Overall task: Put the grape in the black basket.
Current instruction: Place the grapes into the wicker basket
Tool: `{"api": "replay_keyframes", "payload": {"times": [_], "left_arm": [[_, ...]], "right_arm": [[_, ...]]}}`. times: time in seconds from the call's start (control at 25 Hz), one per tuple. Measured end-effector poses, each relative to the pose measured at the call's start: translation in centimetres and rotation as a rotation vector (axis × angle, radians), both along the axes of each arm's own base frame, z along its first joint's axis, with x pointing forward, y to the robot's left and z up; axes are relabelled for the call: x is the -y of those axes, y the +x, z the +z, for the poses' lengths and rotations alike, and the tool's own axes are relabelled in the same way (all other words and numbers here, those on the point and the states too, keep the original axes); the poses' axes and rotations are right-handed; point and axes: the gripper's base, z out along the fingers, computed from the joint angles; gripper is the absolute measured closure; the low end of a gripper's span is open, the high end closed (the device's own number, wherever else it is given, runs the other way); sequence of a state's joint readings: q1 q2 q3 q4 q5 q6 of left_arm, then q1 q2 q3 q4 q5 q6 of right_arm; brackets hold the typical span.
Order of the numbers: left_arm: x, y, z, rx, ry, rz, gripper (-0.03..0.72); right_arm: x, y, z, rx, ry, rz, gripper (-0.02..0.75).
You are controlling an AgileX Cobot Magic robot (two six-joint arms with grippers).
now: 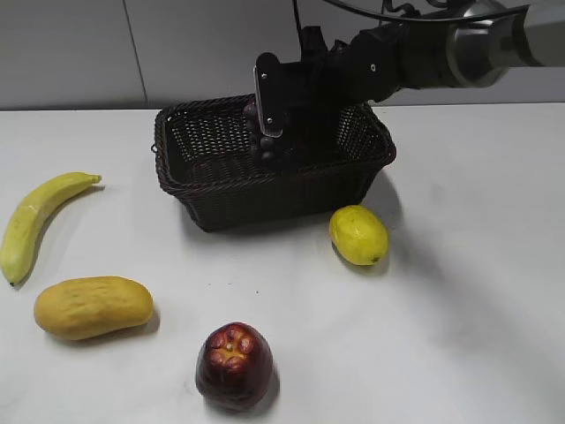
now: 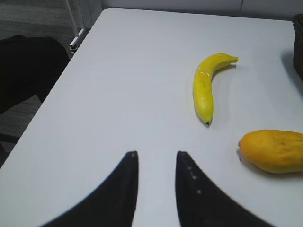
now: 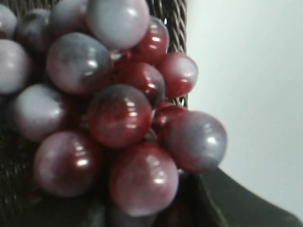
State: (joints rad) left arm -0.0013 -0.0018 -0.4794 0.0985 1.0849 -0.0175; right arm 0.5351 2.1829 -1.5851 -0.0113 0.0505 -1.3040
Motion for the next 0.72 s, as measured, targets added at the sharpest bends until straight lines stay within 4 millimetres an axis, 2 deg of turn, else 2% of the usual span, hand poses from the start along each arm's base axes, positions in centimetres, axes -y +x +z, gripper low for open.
{"api": "replay_keyframes", "payload": {"times": [0.32, 0.36, 0.44, 0.48, 0.56, 0.64, 0.72], "left_arm": [[0.0, 0.0, 0.0, 0.0, 0.0, 0.0, 0.471], [0.0, 0.0, 0.0, 0.0, 0.0, 0.0, 0.471], [0.0, 0.0, 0.0, 0.0, 0.0, 0.0, 0.471], [0.0, 0.0, 0.0, 0.0, 0.0, 0.0, 0.471], [0.0, 0.0, 0.0, 0.0, 0.0, 0.0, 0.471], [0.0, 0.0, 0.0, 0.0, 0.0, 0.0, 0.471], [0.0, 0.0, 0.0, 0.0, 0.0, 0.0, 0.471]], "right_arm": [[0.0, 0.1, -1.0, -0.056, 0.034, -0.035, 0.48], [0.0, 0.0, -1.0, -0.062, 0.035, -0.037, 0.463], [0.0, 0.0, -1.0, -0.063, 0.038, -0.039, 0.359], [0.0, 0.1, -1.0, -0.063, 0.04, -0.04, 0.268], [0.0, 0.1, -1.0, -0.064, 0.041, -0.041, 0.144], [0.0, 0.0, -0.5, -0.057, 0.05, -0.042, 0.101], [0.1, -0.1, 0.6, -0.05, 0.065, -0.047, 0.1]]}}
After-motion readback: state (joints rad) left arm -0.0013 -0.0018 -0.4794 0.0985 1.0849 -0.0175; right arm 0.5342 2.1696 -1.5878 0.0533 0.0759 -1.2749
